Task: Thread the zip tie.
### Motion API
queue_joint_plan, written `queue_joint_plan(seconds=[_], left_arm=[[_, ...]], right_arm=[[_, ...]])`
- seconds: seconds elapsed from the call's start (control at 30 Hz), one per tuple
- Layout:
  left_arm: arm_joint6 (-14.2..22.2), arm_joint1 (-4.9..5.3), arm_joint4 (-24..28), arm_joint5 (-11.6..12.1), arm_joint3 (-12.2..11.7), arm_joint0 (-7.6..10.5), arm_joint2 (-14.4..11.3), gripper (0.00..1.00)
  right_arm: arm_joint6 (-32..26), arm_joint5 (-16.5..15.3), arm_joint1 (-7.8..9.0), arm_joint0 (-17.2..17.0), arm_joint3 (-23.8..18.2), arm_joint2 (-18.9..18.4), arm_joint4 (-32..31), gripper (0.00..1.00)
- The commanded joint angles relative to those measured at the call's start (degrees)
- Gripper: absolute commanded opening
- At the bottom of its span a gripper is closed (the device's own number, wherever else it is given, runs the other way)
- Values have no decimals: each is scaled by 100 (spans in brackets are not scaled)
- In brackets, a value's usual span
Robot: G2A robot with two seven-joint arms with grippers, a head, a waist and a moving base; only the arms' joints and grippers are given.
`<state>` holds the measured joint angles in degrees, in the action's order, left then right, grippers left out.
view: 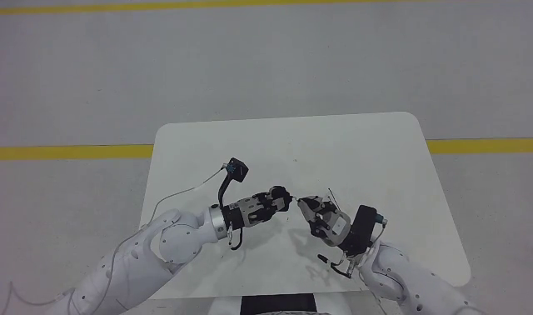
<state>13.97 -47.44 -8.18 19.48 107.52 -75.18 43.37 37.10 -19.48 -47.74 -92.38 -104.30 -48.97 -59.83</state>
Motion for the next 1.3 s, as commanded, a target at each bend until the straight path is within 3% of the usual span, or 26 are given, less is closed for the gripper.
queue_joint_plan(seconds=[0.0, 0.47, 1.27], left_arm=[[0, 0, 0, 0, 0, 0, 0, 0], [0, 0, 0, 0, 0, 0, 0, 0], [0, 0, 0, 0, 0, 0, 0, 0]], right_arm=[[9, 0, 13, 22, 1, 27, 19, 0], [5, 0, 95, 156, 97, 150, 172, 0], [-96, 0, 78, 208, 233, 200, 288, 0]])
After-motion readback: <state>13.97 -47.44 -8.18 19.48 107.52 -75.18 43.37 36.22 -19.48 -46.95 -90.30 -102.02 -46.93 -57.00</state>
